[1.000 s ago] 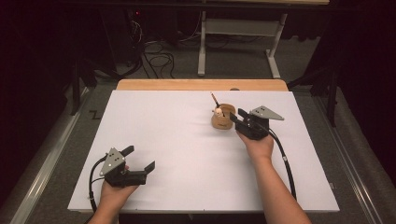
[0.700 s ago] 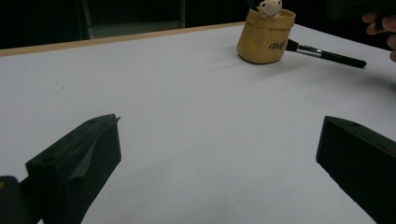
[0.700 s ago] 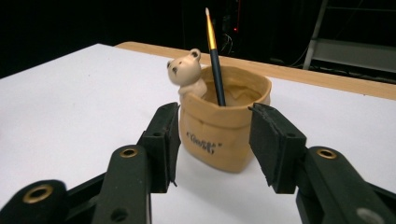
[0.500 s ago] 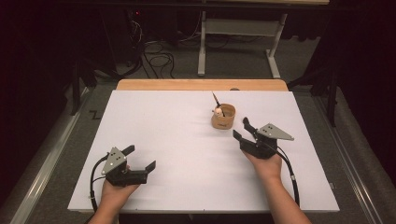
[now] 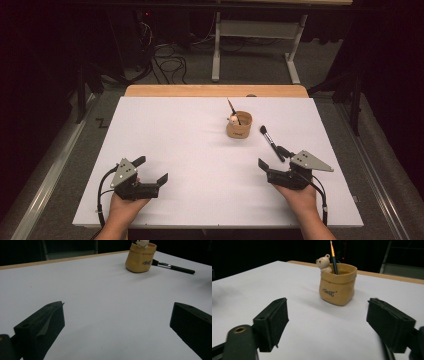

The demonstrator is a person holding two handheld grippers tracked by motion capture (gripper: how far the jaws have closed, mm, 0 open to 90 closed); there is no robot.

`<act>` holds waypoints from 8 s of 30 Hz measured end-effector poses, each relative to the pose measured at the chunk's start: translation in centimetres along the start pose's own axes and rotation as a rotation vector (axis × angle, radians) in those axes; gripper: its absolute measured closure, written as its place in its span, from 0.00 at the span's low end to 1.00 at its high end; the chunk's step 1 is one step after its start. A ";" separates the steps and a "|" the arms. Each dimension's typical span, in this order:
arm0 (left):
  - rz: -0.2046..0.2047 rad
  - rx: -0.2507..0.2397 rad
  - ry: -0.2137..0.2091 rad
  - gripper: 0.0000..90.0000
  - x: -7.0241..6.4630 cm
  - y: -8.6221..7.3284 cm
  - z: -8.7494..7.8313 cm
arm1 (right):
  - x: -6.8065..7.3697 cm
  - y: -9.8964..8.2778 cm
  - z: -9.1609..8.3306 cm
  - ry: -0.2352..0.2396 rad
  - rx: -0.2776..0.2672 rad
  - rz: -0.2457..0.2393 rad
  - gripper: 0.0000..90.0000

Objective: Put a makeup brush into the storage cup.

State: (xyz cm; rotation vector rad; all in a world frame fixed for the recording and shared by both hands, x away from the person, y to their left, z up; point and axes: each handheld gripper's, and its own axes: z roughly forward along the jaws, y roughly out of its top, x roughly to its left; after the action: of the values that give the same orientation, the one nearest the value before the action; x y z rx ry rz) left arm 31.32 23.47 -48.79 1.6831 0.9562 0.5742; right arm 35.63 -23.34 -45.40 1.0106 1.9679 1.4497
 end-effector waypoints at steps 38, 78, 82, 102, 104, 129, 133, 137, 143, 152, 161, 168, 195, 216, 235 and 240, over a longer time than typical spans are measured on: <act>-0.003 -0.029 -0.026 0.01 -0.1 0.4 0.5 | -0.5 -2.9 -4.2 -0.134 0.059 -0.013 0.00; 0.003 -0.034 -0.053 0.01 -0.2 0.5 -0.3 | -1.9 -0.7 -0.2 -0.149 0.663 -0.017 0.06; 0.003 -0.033 -0.052 0.01 -0.2 0.5 -0.3 | -1.9 -0.6 -0.1 -0.140 0.731 -0.028 0.06; -0.007 -0.036 -0.051 0.01 -0.1 0.5 -0.4 | -3.2 2.1 1.1 -0.130 0.823 -0.001 0.15; -0.015 -0.042 -0.048 0.01 -0.1 0.5 -0.4 | -3.4 2.4 1.6 -0.135 0.819 0.004 0.16; -0.015 -0.045 -0.047 0.01 0.1 0.5 -0.6 | -6.4 4.7 6.9 -0.151 0.795 0.031 0.35; -0.016 -0.048 -0.046 0.01 0.1 0.5 -0.6 | -6.8 4.7 7.5 -0.154 0.798 0.035 0.39; -0.015 -0.046 -0.046 0.01 0.2 0.5 -0.6 | -7.0 4.6 8.0 -0.147 0.796 0.028 0.46; -0.014 -0.046 -0.045 0.01 0.2 0.5 -0.6 | -7.2 4.6 8.7 -0.144 0.816 0.025 0.48; -0.016 -0.048 -0.044 0.01 0.2 0.5 -0.6 | -7.5 4.6 9.4 -0.138 0.828 0.021 0.56; -0.013 -0.044 -0.046 0.01 0.2 0.5 -0.6 | -7.5 4.5 9.4 -0.141 0.841 0.026 0.63; -0.013 -0.043 -0.046 0.01 0.2 0.5 -0.6 | -7.7 4.4 9.5 -0.153 0.844 0.034 0.68; -0.012 -0.040 -0.046 0.01 0.2 0.5 -0.5 | -7.6 4.1 10.0 -0.157 0.880 0.018 0.85; -0.016 -0.043 -0.046 0.01 0.3 0.5 -0.7 | -7.4 4.3 10.3 -0.164 0.904 0.014 0.90; -0.008 -0.036 -0.044 0.01 0.1 0.5 -0.4 | -6.9 5.1 6.3 -0.153 0.842 0.047 0.90; -0.004 -0.033 -0.043 0.01 0.0 0.5 -0.3 | -6.4 4.8 5.2 -0.148 0.794 0.054 0.89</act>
State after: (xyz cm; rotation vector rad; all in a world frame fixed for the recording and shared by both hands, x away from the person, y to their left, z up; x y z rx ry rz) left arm 31.20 23.59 -48.24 1.6576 0.9144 0.5462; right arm 44.64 -24.62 -42.77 1.4390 2.4552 0.5545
